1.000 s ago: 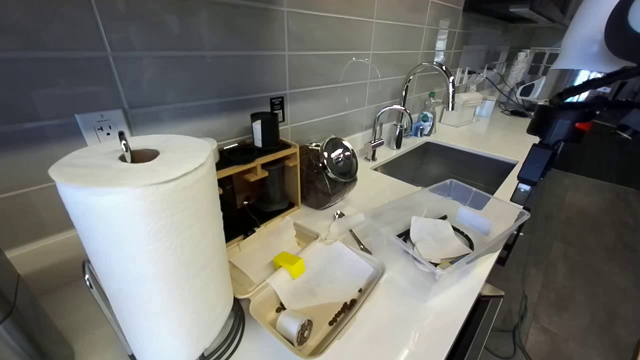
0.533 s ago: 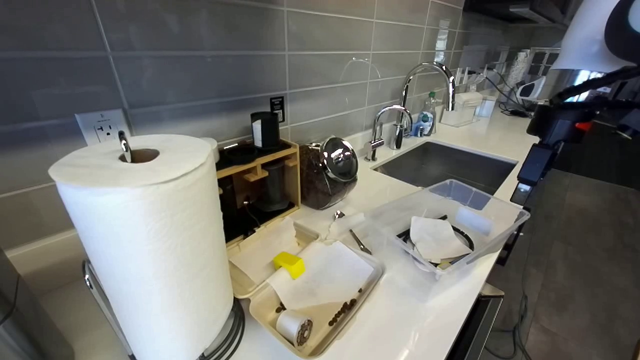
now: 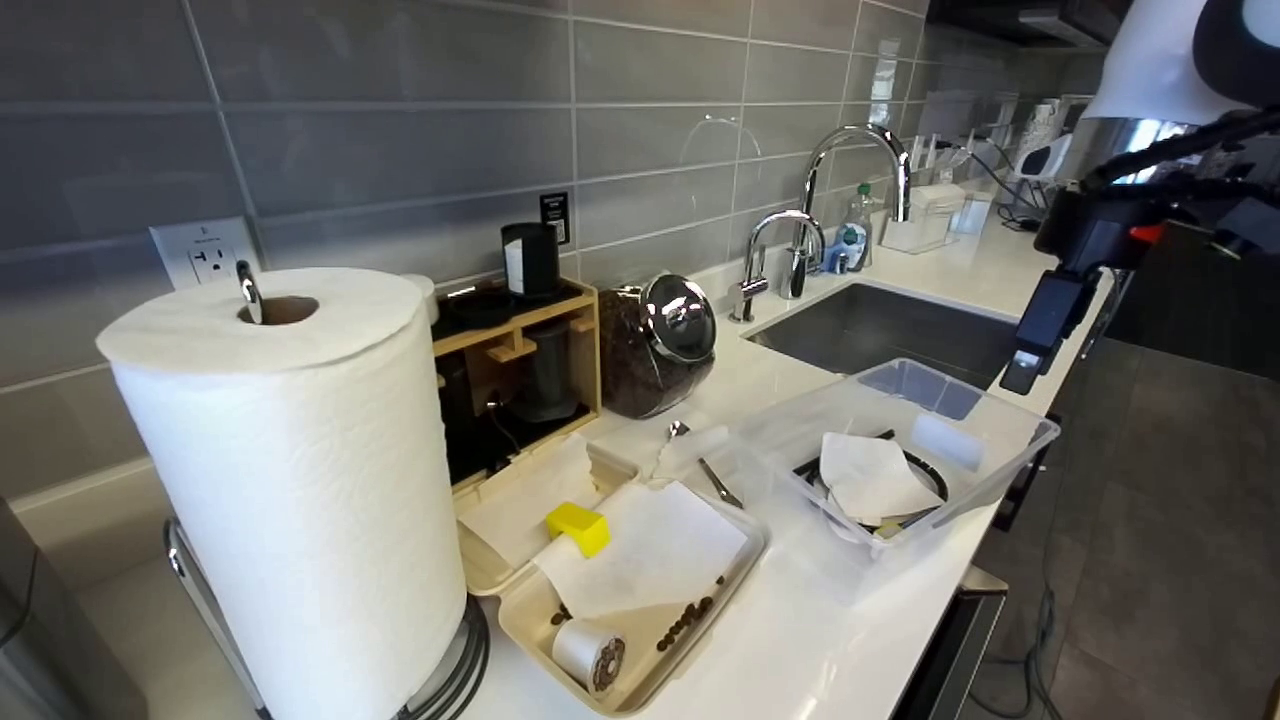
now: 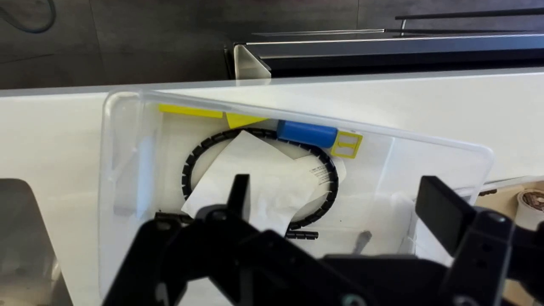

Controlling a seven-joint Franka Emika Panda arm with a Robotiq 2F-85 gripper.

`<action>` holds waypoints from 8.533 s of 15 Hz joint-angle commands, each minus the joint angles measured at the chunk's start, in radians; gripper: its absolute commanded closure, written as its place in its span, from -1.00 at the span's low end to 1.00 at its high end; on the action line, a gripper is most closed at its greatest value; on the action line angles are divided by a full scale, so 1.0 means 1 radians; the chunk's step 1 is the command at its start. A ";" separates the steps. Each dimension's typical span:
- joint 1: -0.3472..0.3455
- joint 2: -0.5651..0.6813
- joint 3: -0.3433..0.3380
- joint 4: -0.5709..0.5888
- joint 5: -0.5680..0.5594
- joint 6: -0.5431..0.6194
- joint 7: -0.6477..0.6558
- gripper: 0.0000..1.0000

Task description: Remove the block from the basket

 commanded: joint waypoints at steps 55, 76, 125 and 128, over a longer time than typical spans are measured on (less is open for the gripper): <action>0.038 0.603 0.212 0.185 0.040 0.089 0.429 -0.40; 0.040 0.612 0.211 0.179 -0.018 0.128 0.517 0.01; 0.122 0.385 0.414 0.298 -0.225 0.436 0.491 0.32; 0.131 0.453 0.411 0.351 -0.229 0.436 0.475 0.32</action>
